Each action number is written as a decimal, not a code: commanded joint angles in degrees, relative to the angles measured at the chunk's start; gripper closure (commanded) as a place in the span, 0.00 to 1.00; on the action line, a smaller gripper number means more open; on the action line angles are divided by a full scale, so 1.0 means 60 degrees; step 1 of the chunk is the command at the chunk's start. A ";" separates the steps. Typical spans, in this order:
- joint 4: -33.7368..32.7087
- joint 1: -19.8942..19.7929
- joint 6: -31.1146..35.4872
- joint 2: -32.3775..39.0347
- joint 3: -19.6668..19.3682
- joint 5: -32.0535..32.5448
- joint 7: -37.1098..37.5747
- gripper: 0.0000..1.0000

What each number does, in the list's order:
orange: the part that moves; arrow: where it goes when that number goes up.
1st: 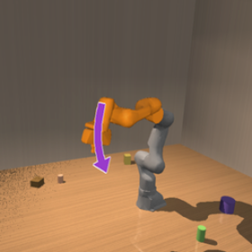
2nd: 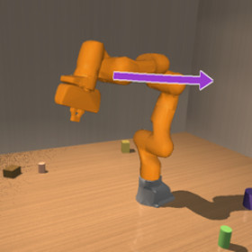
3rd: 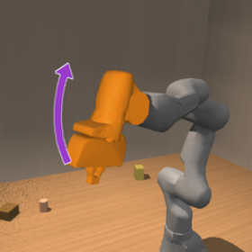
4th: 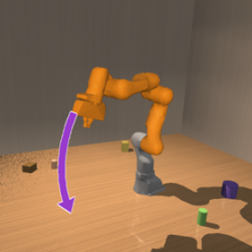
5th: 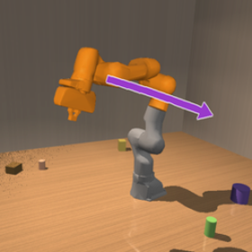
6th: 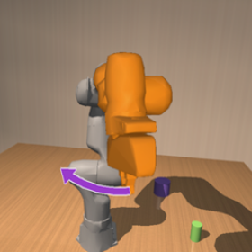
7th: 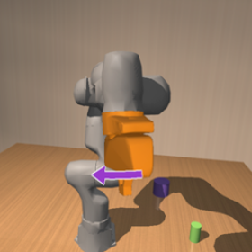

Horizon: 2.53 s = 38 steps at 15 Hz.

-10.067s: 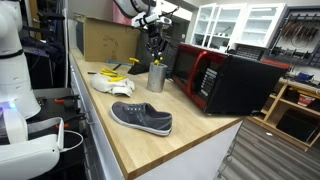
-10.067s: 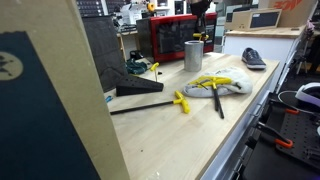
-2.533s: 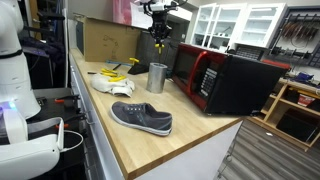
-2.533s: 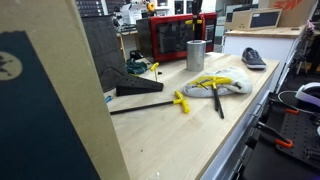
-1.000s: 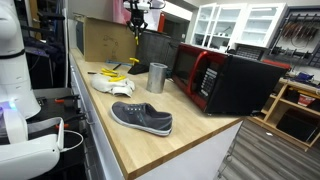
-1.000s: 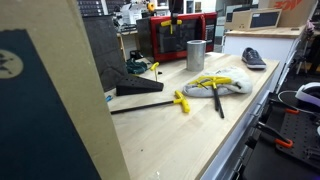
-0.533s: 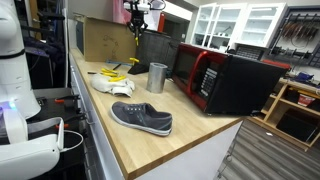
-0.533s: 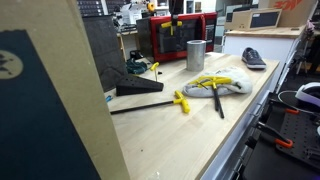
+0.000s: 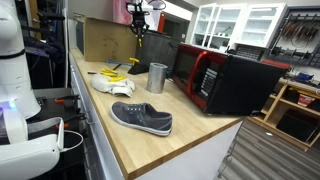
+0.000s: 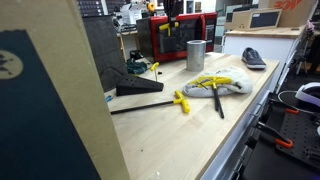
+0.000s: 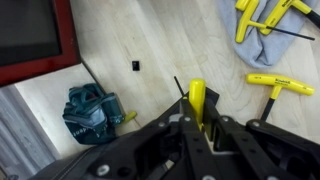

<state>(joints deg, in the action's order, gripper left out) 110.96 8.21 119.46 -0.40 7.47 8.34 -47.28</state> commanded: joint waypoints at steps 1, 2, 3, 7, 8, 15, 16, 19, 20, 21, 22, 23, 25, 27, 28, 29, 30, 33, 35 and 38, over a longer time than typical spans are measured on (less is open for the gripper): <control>-0.0590 0.0066 0.0623 0.0573 0.0142 -0.0051 -0.1585 0.96; -0.0705 0.0060 0.0911 0.0756 0.0183 -0.0101 -0.2008 0.96; -0.0822 0.0049 0.1171 0.0915 0.0223 -0.0175 -0.2450 0.96; -0.1351 -0.0116 0.2055 0.1645 0.0402 -0.1109 -0.4478 0.96; -0.1475 -0.0187 0.2211 0.1832 0.0468 -0.1529 -0.5018 0.96; -0.2318 -0.0703 0.1189 0.2829 0.1110 -0.3460 -0.7087 0.96; -0.2346 -0.0745 0.0919 0.2884 0.1162 -0.3458 -0.7120 0.96; -0.2416 -0.0778 0.0058 0.3028 0.1172 -0.3168 -0.7152 0.96; -0.2392 -0.0769 -0.0225 0.3010 0.1126 -0.3008 -0.7155 0.96; -0.2377 -0.0764 -0.0392 0.3009 0.1096 -0.2872 -0.7205 0.96; -0.2356 -0.0750 -0.0507 0.2998 0.1056 -0.2688 -0.7241 0.96; -0.2357 -0.0739 -0.0591 0.3018 0.1029 -0.2507 -0.7300 0.96; -0.2372 -0.0685 -0.0558 0.3038 0.0961 -0.1965 -0.7253 0.96; -0.2481 -0.0654 -0.0515 0.3143 0.0942 -0.1468 -0.7261 0.96; -0.2495 -0.0646 -0.0443 0.3193 0.0956 -0.1281 -0.7289 0.96; -0.2497 -0.0649 -0.0354 0.3221 0.0984 -0.1169 -0.7342 0.96; -0.2511 -0.0636 -0.0298 0.3271 0.1004 -0.1059 -0.7375 0.96; -0.2576 -0.0601 -0.0124 0.3420 0.1062 -0.0896 -0.7504 0.96; -0.2664 -0.0577 -0.0071 0.3514 0.1100 -0.0811 -0.7545 0.96; -0.2729 -0.0607 0.0101 0.3629 0.1193 -0.0913 -0.7659 0.96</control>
<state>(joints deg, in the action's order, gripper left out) 96.43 5.06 118.79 20.18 14.33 3.72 -84.32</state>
